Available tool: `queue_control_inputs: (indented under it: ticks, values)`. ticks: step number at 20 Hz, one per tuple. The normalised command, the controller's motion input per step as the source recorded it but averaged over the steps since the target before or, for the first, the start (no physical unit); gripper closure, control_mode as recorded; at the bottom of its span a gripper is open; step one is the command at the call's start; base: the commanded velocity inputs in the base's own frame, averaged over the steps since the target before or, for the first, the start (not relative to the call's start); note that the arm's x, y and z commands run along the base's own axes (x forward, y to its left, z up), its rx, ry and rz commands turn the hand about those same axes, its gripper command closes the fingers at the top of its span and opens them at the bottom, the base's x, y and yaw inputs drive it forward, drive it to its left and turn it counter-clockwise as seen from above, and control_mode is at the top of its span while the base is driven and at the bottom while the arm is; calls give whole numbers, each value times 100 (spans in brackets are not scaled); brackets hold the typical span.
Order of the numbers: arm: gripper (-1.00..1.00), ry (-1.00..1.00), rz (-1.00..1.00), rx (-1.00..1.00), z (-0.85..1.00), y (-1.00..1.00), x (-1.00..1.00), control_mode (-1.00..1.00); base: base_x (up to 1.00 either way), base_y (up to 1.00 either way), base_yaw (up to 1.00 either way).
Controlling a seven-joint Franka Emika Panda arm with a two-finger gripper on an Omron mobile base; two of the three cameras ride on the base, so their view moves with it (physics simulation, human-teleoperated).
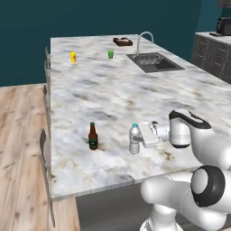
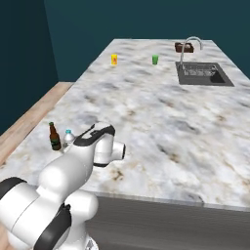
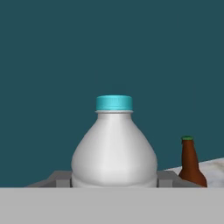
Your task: Place the drinks on the dining counter in a tight cluster.
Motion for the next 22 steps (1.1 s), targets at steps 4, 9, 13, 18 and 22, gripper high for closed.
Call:
queue_control_inputs:
  ticks: [4,9,13,18,22]
  values:
    - [100,0,0,0,0,0,0,100,0,0,0]
    - [100,0,0,0,0,0,0,100,23,0,0]
    - [100,0,2,0,-12,-1,48,-100,0,0,0]
    - [100,1,20,2,-11,0,59,-100,0,0,0]
    - [100,0,16,1,-6,11,58,-100,0,0,0]
